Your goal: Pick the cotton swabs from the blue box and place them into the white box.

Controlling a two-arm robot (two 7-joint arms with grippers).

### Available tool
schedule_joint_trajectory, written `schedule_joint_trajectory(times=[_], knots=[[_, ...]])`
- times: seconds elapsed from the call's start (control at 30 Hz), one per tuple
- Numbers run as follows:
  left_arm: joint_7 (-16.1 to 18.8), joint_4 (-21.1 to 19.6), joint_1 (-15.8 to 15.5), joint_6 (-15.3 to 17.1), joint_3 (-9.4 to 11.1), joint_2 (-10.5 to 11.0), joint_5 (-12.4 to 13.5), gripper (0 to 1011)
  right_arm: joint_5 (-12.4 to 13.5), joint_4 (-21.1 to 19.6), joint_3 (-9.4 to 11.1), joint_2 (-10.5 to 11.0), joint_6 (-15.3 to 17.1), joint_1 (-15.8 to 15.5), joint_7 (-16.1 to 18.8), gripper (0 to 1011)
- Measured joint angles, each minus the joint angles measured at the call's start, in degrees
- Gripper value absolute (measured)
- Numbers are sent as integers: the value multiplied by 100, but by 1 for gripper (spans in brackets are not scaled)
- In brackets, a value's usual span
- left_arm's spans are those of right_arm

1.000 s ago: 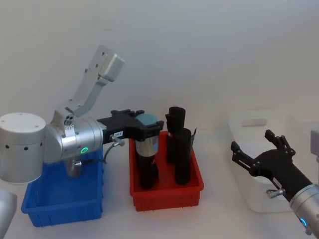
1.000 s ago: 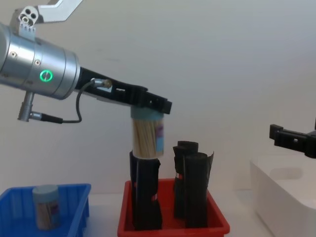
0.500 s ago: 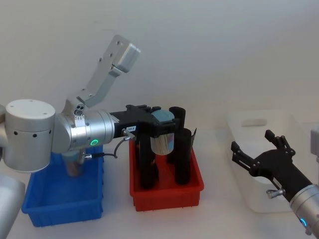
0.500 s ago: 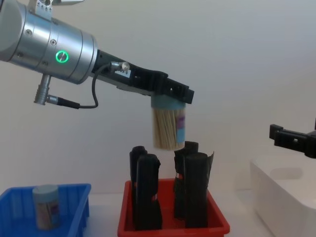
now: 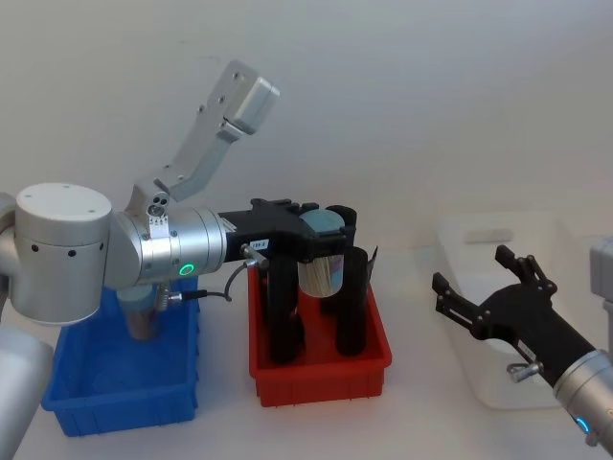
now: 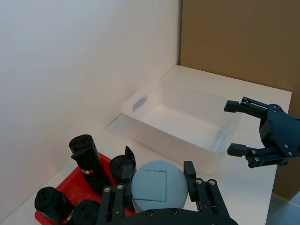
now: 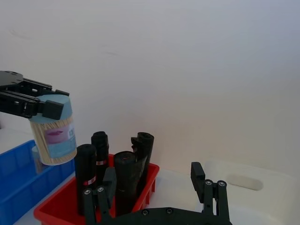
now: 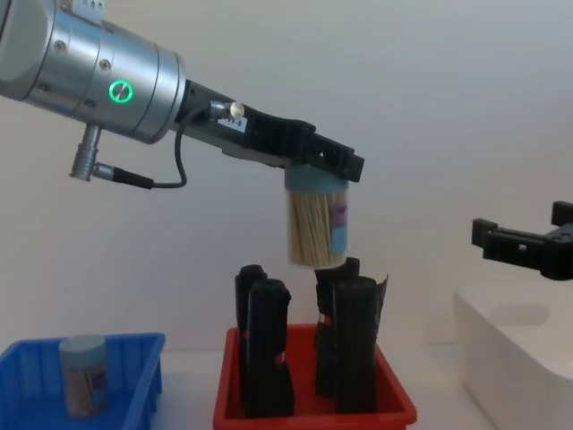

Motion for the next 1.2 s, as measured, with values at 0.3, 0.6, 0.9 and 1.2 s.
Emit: schedule_joint_trajectory(times=[0.3, 0.6, 0.9, 1.2], knots=[[-32, 0, -19, 17, 7, -10, 7, 665, -49, -37, -14, 49, -22, 123, 605, 1001], [-47, 0, -26, 26, 13, -15, 9, 665, -53, -26, -81, 16, -16, 330, 1311, 1001], [-53, 0, -30, 31, 14, -19, 9, 666, -93, 256, -201, -175, 24, 733, 2065, 1001], [-58, 0, -34, 33, 14, -19, 9, 666, -159, 749, -298, -409, 81, 1186, 2547, 1001]])
